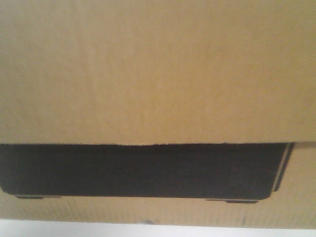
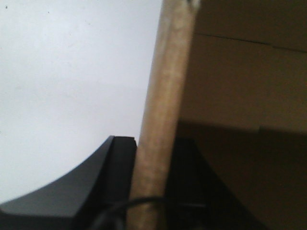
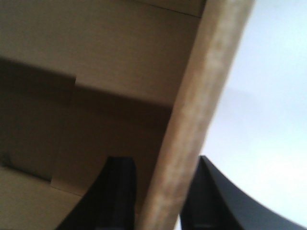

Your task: Grab box from left shelf to table start

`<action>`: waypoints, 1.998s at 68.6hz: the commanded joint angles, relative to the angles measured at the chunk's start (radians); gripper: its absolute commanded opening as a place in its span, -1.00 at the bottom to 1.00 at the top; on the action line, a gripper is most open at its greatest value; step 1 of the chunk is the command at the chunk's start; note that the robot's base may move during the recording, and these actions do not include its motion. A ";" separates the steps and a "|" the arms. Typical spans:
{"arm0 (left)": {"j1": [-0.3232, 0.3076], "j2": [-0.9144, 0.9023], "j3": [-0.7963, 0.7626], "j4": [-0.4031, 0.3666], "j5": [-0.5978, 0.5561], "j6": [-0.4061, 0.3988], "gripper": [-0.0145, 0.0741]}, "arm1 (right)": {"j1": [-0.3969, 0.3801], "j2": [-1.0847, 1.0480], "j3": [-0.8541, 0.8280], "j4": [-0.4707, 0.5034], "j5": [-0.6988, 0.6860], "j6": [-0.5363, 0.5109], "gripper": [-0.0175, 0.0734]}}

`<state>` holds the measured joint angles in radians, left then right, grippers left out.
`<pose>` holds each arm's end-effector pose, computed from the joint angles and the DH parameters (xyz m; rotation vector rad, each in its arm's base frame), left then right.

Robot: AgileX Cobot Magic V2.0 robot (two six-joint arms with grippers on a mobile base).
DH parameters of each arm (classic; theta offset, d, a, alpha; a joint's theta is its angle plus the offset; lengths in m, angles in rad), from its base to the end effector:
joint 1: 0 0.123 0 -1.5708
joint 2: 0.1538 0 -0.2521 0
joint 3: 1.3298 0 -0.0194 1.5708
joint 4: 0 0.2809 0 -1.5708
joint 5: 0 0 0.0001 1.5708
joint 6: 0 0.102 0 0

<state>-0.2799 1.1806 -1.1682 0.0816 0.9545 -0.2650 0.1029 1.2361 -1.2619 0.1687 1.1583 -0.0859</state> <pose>0.2753 -0.0721 0.3300 0.0467 2.4508 -0.1388 0.2794 0.0446 0.3350 -0.2120 2.6006 0.2318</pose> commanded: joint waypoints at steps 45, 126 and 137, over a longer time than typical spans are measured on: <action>0.018 0.118 -0.045 -0.173 -0.133 0.138 0.48 | 0.004 0.108 -0.039 0.085 -0.165 -0.045 0.79; 0.018 -0.765 0.238 0.027 -0.148 0.189 -0.67 | 0.003 -0.674 0.272 -0.125 -0.299 0.007 -0.49; 0.018 -0.986 0.443 0.031 -0.198 0.189 -0.88 | 0.003 -0.919 0.519 -0.128 -0.398 0.000 -0.49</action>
<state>-0.2544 0.2716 -0.7869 0.1030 0.8789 -0.0778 0.1043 0.4024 -0.8096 0.0512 0.8931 -0.0791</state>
